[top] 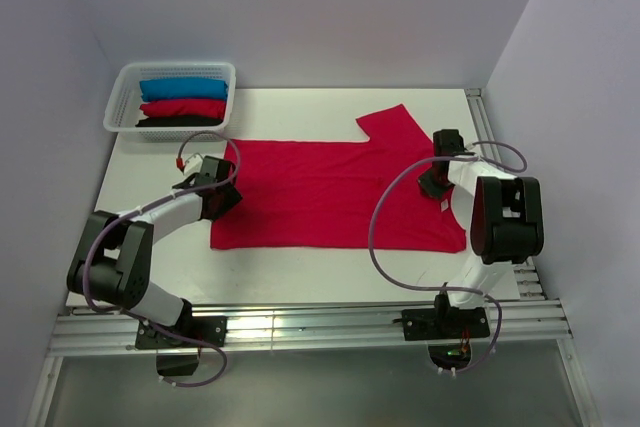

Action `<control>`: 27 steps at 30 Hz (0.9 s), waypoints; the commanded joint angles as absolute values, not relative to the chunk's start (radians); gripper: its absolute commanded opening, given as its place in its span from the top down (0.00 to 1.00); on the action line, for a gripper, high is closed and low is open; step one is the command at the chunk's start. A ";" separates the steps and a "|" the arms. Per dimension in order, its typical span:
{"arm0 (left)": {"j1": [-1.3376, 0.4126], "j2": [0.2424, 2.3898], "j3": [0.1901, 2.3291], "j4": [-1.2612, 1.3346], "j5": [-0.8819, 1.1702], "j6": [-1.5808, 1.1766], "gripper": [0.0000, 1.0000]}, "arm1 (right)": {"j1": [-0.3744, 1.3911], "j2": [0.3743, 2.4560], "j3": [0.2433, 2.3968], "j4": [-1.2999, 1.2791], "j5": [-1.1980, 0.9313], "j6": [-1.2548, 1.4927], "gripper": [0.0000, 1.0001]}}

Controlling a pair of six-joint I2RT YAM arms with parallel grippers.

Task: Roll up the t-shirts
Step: Fold the tshirt

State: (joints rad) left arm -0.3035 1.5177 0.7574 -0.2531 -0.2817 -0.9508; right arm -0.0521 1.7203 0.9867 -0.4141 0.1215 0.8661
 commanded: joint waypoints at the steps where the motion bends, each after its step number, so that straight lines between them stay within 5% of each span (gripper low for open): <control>1: -0.337 1.542 0.674 -0.356 -0.222 -1.006 0.42 | -0.064 1.686 0.920 -0.522 0.199 0.845 1.00; 27: -0.433 1.239 0.548 -0.578 -0.268 -1.180 0.41 | -0.089 1.493 0.756 -0.505 0.195 0.761 1.00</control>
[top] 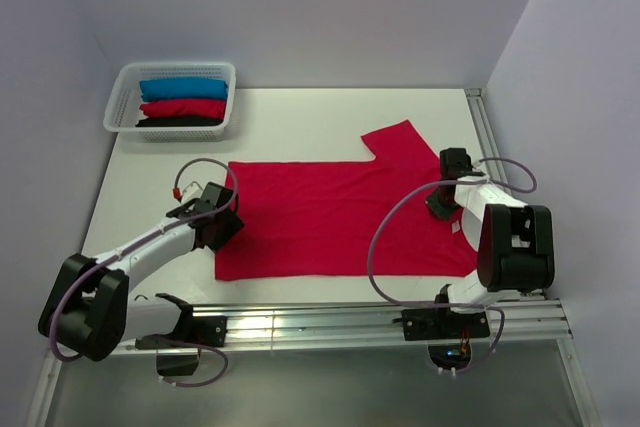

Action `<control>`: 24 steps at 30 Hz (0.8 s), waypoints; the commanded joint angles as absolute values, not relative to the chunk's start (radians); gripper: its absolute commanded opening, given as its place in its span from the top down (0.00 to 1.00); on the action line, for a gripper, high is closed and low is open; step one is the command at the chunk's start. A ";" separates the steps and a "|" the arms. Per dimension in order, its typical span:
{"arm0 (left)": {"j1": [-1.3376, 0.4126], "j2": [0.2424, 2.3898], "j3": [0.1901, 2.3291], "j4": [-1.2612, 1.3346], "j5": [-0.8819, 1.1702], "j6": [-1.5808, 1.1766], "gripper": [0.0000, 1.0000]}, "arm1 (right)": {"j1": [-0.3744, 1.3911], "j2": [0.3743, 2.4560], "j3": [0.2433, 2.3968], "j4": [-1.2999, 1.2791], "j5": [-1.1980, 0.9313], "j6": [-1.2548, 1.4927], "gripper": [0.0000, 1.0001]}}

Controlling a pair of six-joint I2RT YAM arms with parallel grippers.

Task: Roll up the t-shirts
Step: Fold the tshirt

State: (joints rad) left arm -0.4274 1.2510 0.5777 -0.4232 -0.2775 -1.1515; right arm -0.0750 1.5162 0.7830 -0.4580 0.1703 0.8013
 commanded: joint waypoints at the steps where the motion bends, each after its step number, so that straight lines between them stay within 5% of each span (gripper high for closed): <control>1: -0.433 1.239 0.557 -0.592 -0.279 -1.177 0.40 | -0.090 1.479 0.752 -0.493 0.180 0.753 1.00; 10: -0.428 1.289 0.794 -0.710 -0.399 -1.072 0.30 | -0.094 1.382 0.801 -0.457 0.134 0.703 0.95; 14: -0.384 1.305 0.899 -0.759 -0.420 -1.014 0.28 | -0.091 1.345 0.833 -0.450 0.147 0.695 0.73; 24: -0.278 1.446 0.986 -0.412 -0.266 -0.856 0.32 | -0.081 1.233 0.808 -0.194 -0.101 0.675 0.71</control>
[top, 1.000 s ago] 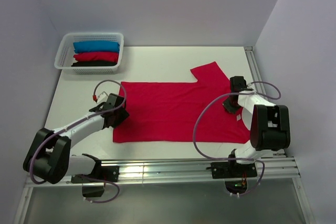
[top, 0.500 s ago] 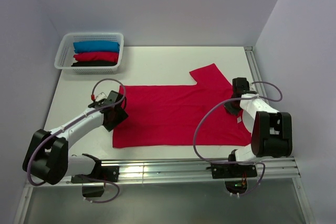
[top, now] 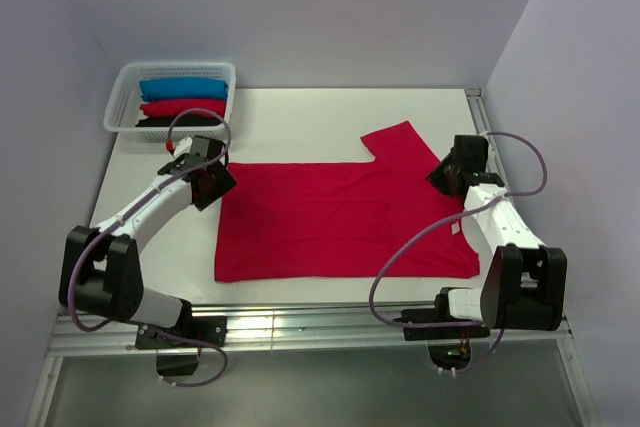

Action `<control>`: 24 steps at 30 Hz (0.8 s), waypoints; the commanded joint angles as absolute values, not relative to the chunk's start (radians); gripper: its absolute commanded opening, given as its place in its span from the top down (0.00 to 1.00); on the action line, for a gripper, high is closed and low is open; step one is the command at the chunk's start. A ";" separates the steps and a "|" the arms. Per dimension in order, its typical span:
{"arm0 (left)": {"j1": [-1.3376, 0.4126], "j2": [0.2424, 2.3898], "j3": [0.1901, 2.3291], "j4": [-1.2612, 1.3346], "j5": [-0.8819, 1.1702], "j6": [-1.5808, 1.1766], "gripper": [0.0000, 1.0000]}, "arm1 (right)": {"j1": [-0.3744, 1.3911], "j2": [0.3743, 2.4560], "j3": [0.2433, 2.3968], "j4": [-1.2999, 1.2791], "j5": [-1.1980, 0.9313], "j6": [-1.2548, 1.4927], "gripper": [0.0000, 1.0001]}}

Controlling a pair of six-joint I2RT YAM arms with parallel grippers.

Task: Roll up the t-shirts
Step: Fold the tshirt

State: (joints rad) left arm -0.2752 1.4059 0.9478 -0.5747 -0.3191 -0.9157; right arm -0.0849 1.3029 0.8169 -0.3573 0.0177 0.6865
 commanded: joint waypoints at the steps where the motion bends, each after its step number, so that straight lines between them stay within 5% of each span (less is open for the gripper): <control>1: -0.278 1.480 0.989 -0.385 -0.261 -0.854 0.33 | -0.075 1.214 0.805 -0.172 -0.112 0.680 0.69; 8: -0.291 1.650 1.089 -0.255 -0.373 -0.825 0.41 | -0.035 1.157 0.831 -0.104 -0.104 0.669 0.50; 16: -0.293 1.797 1.150 -0.192 -0.475 -0.816 0.48 | -0.026 1.138 0.779 -0.038 -0.147 0.673 0.68; 24: -0.293 1.911 1.242 -0.187 -0.523 -0.811 0.49 | -0.017 1.118 0.765 -0.009 -0.176 0.680 0.69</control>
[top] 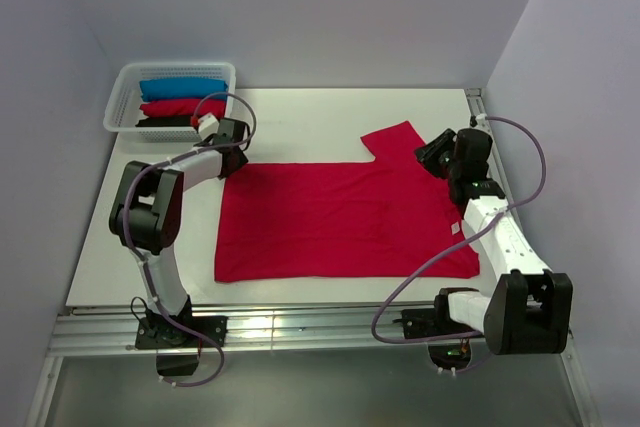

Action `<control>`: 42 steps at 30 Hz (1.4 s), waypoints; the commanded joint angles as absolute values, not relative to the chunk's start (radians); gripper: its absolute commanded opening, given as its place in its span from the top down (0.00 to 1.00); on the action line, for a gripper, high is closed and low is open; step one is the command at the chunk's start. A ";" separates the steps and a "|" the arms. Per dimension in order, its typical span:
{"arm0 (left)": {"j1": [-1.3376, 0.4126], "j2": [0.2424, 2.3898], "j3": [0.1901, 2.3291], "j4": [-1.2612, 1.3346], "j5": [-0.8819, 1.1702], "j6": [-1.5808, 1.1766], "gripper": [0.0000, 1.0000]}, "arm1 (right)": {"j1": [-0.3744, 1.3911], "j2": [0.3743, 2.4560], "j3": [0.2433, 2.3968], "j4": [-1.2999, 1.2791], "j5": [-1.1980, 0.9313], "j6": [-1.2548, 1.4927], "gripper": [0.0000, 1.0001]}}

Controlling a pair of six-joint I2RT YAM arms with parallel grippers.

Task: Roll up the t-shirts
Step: Fold the tshirt

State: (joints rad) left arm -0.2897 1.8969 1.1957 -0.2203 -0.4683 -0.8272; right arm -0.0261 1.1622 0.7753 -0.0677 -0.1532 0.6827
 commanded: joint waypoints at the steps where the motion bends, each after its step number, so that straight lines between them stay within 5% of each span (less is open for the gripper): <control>1: -0.293 1.925 1.247 -0.181 -0.525 -0.807 0.50 | -0.015 1.118 0.765 -0.009 -0.179 0.680 0.69; 10: -0.275 2.022 1.305 -0.187 -0.508 -0.793 0.52 | -0.014 1.135 0.753 -0.003 -0.199 0.684 0.70; 17: -0.275 2.043 1.322 -0.196 -0.509 -0.799 0.67 | -0.014 1.163 0.784 -0.014 -0.160 0.681 0.71; 42: -0.275 1.970 1.200 -0.192 -0.476 -0.833 0.65 | -0.012 1.563 1.029 -0.025 -0.129 0.733 0.73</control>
State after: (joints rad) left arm -0.2760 1.9839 1.2297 -0.1352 -0.5091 -0.8173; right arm -0.0216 1.5585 0.9504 -0.0624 -0.1360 0.7223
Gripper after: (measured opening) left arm 0.351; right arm 0.268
